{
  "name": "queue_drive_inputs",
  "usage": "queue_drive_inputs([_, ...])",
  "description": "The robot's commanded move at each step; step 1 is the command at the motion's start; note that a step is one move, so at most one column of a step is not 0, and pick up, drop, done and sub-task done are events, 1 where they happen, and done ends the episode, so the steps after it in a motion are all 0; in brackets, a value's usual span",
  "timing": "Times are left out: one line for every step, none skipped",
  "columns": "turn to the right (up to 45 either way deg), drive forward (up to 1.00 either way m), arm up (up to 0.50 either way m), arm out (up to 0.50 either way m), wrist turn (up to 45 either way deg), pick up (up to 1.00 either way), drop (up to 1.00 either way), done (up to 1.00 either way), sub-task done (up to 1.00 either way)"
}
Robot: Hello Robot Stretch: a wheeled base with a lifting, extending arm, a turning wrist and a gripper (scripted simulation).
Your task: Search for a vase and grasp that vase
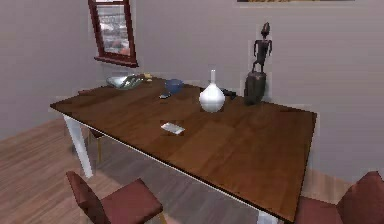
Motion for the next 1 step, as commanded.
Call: queue_drive_inputs([-9.0,0.00,0.00,0.00,0.0,0.00,0.00,0.00,0.00])
